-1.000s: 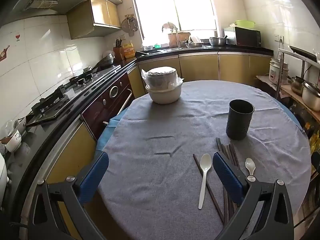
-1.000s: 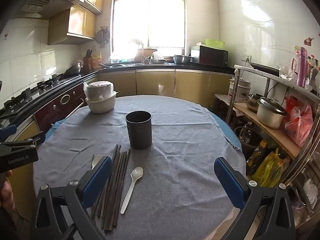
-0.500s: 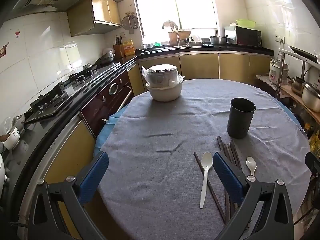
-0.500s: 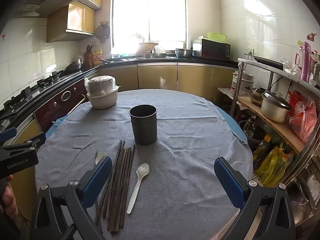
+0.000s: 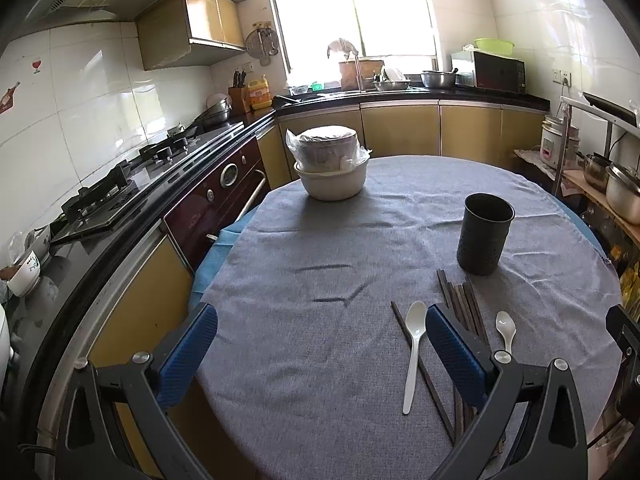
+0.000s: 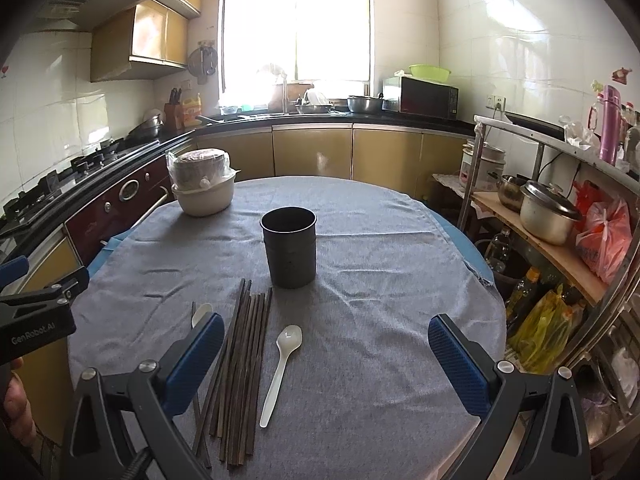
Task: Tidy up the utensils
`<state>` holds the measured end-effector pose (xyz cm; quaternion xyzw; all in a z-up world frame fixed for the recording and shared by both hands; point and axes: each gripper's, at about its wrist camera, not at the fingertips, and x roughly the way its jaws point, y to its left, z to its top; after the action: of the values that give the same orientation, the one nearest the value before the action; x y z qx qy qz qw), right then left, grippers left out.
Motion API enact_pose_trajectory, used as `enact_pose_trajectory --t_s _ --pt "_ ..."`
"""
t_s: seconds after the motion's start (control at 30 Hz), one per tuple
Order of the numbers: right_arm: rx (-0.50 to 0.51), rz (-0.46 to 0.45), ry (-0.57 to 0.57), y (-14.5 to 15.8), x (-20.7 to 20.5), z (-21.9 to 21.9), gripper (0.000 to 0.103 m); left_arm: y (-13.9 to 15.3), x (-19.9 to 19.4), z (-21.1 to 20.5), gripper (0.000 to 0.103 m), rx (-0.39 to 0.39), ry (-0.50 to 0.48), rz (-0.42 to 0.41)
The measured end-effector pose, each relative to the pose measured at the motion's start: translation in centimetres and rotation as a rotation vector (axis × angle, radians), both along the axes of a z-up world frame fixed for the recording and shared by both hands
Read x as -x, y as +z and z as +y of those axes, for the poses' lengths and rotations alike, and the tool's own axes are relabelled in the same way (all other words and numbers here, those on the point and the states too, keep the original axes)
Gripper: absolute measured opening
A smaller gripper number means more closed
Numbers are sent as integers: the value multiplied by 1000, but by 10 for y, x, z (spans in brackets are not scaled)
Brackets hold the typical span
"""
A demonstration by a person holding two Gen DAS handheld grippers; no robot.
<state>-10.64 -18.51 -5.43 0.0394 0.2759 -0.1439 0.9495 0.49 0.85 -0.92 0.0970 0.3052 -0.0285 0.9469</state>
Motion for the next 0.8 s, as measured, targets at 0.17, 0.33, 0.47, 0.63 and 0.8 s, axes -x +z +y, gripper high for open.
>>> enact_pose_trajectory --t_s 0.17,0.33,0.47,0.63,0.8 --pt "-6 4 0 -2 -1 -1 103 -2 -2 0 103 -1 -1 8" --pt "-9 6 3 -3 -2 0 103 -4 -2 0 103 -2 -3 12" --pt "-13 6 2 -4 -2 -1 103 -5 -2 0 103 -3 -5 16" --pt "-24 7 0 -5 -2 -2 103 -6 -2 -2 103 -6 -9 20" --pt "-31 7 1 -5 -4 -3 103 -7 -4 -3 103 -7 -11 24"
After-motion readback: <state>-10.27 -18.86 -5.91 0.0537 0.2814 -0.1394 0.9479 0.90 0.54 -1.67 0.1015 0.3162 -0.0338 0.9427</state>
